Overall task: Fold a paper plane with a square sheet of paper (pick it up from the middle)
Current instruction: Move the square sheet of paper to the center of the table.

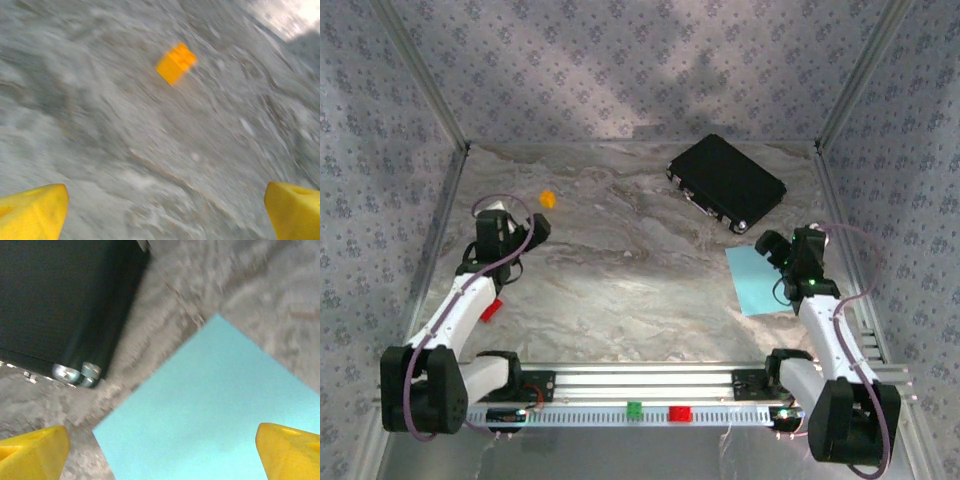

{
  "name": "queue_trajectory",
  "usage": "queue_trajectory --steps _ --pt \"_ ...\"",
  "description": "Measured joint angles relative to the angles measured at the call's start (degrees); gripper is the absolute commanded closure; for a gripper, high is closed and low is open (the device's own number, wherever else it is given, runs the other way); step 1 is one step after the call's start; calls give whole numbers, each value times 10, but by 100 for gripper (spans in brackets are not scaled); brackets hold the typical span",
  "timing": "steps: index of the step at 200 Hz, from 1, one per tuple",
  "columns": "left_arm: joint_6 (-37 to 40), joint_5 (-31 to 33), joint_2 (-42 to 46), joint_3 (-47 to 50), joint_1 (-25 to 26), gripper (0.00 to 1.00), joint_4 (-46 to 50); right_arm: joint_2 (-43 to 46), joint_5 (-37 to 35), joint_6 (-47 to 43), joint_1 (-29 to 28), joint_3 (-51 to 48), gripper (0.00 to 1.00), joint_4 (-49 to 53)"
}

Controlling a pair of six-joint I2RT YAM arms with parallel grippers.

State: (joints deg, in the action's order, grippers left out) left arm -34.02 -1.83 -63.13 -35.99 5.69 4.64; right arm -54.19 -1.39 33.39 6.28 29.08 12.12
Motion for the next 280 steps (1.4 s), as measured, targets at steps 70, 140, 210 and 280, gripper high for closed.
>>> queue_trajectory --steps 70,140,210,280 --pt "1 -34 5 0 75 0 8 -125 136 18 32 -2 9 1" --pt "3 -28 36 7 76 0 16 -158 166 33 20 -10 9 -7" --pt "11 -39 49 -2 76 0 29 -73 137 171 -115 -78 11 -45" --pt "16 -49 121 -6 79 0 68 -86 49 326 -345 -78 13 -88"
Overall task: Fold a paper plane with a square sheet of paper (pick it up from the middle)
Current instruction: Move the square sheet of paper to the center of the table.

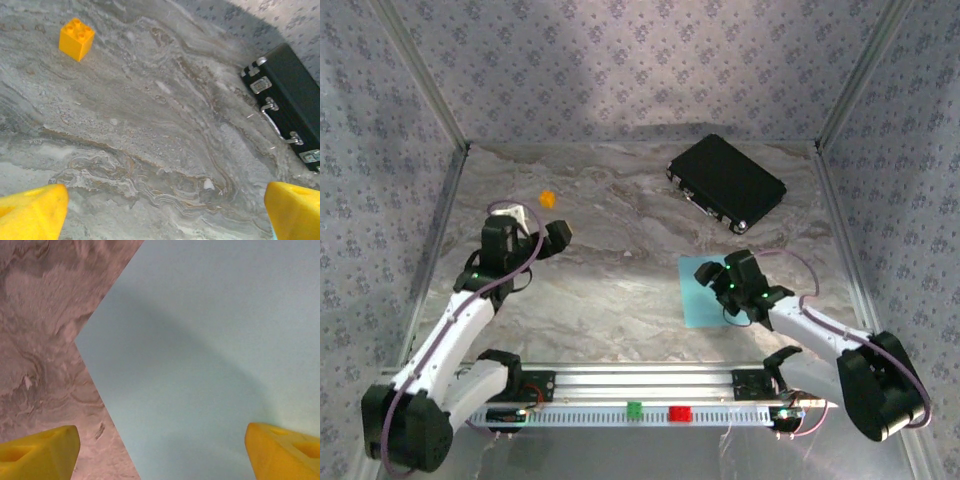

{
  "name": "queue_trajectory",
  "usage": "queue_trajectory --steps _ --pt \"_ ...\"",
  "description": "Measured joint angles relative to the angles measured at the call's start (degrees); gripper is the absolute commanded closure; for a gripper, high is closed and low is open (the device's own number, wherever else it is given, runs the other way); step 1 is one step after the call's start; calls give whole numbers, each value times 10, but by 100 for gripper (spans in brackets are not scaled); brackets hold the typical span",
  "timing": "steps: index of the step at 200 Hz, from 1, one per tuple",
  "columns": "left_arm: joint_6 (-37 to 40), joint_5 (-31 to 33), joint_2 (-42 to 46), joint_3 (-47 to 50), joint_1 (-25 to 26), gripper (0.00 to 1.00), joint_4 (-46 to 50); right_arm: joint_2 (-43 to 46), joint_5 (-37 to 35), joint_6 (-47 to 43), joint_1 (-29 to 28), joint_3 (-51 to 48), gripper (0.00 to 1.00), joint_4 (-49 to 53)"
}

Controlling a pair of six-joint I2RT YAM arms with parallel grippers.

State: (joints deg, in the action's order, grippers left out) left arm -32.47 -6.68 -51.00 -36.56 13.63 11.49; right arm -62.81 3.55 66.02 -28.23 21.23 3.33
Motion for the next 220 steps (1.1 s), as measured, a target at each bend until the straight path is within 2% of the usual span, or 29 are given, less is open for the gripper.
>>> queue_trajectory --steps 25,50,75,112,134,187,220 --pt "-2 0 45 14 0 0 16 -36 -8 6 -37 27 12 -8" --pt "-4 -23 38 18 0 0 17 -67 -13 -25 -47 89 11 29" --pt "-4 -52 -20 14 22 0 16 -71 -12 -74 -29 132 11 56" --pt "0 -47 -169 -70 113 0 42 -71 -4 -130 25 134 12 102" --pt "0 -35 -228 -116 151 0 42 -71 14 -151 45 125 13 115" --pt "-4 -12 -283 -134 174 0 37 -82 42 -159 54 93 14 116" --pt "-2 1 -285 -136 174 0 37 -100 37 -132 28 92 16 88"
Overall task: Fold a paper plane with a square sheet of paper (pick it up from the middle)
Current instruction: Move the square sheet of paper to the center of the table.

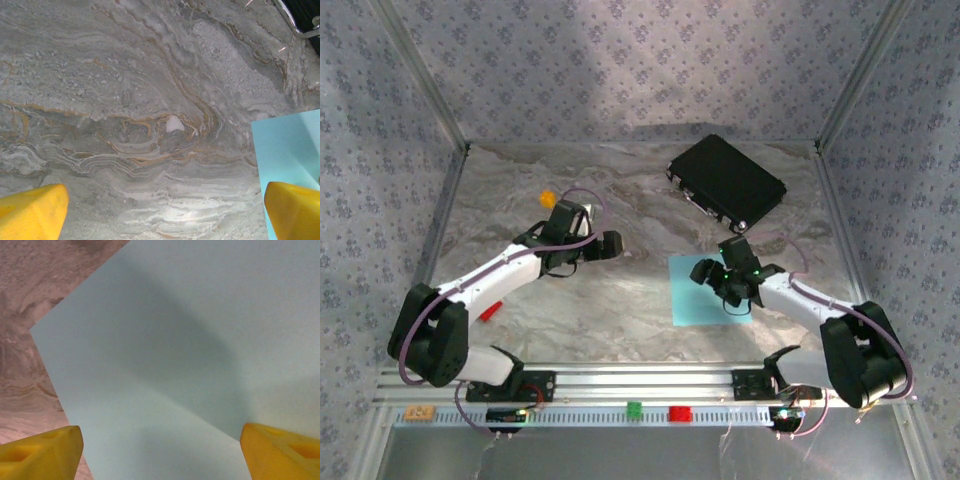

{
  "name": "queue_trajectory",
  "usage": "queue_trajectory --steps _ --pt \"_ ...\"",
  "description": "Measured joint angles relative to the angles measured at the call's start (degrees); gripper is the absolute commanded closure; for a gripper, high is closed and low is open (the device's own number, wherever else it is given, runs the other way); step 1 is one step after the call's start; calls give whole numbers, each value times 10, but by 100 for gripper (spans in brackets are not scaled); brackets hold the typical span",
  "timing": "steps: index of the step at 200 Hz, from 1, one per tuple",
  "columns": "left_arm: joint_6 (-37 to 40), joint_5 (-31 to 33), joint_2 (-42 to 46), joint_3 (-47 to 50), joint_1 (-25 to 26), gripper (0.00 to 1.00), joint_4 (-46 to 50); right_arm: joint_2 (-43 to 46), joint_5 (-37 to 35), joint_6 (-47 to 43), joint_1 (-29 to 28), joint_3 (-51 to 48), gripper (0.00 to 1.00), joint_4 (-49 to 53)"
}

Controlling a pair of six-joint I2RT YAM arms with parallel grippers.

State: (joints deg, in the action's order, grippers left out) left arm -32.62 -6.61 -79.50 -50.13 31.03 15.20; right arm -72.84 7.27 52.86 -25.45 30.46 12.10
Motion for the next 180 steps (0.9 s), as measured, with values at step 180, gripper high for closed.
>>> queue_trajectory --steps 180 --pt "-35 -10 89 62 -68 0 -21 -169 -38 190 -174 160 14 -101"
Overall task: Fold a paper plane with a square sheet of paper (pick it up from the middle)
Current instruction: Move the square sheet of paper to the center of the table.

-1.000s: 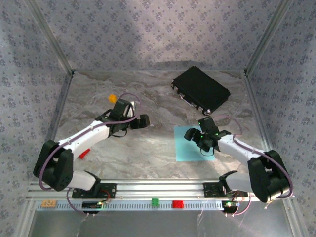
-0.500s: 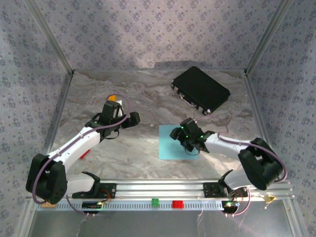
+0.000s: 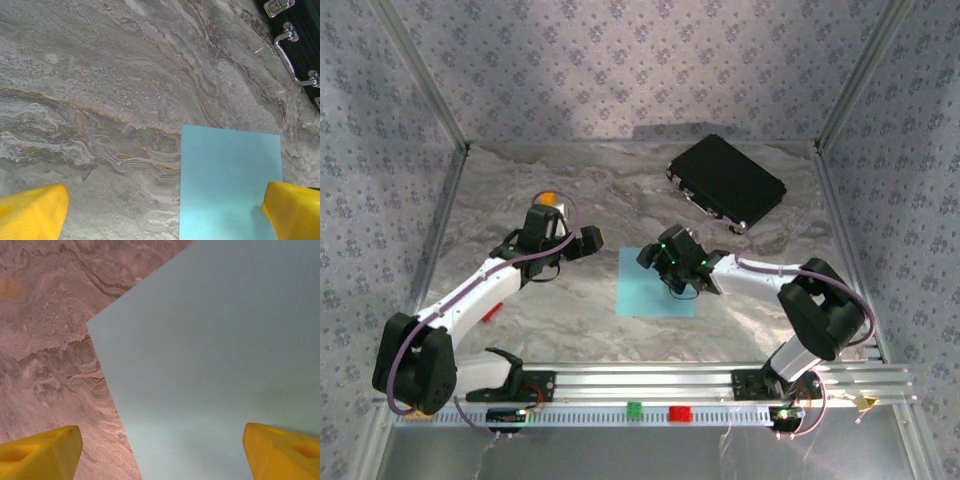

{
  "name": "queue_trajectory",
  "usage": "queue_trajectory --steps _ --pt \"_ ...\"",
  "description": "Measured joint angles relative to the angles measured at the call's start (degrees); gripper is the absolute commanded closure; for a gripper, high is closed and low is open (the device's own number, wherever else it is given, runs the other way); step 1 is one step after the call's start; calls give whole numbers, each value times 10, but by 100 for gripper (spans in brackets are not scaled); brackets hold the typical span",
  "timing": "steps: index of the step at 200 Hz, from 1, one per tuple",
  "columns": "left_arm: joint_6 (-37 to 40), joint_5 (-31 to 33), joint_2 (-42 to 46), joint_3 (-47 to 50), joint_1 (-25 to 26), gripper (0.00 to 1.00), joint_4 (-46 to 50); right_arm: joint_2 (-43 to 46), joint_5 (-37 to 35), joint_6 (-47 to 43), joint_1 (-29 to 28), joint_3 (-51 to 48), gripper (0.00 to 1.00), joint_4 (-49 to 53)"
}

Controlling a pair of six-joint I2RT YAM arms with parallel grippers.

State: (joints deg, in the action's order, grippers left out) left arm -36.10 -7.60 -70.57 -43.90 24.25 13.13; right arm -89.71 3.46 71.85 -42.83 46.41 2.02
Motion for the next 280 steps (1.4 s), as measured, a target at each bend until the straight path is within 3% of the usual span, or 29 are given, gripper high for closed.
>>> queue_trajectory --steps 44,110,192,251,280 --pt "11 -6 0 -2 0 0 -4 5 13 -41 28 0 14 34" --pt "10 12 4 -1 -3 0 -26 -54 41 -57 22 37 16 43" --pt "-5 29 38 27 -30 0 -23 -86 45 7 -25 28 19 -90" --pt "-9 -26 -2 8 -23 14 -10 55 -18 -19 -3 -28 14 -77" --pt "-11 -34 -76 -45 22 16 25 116 -35 -45 32 -54 11 -50"
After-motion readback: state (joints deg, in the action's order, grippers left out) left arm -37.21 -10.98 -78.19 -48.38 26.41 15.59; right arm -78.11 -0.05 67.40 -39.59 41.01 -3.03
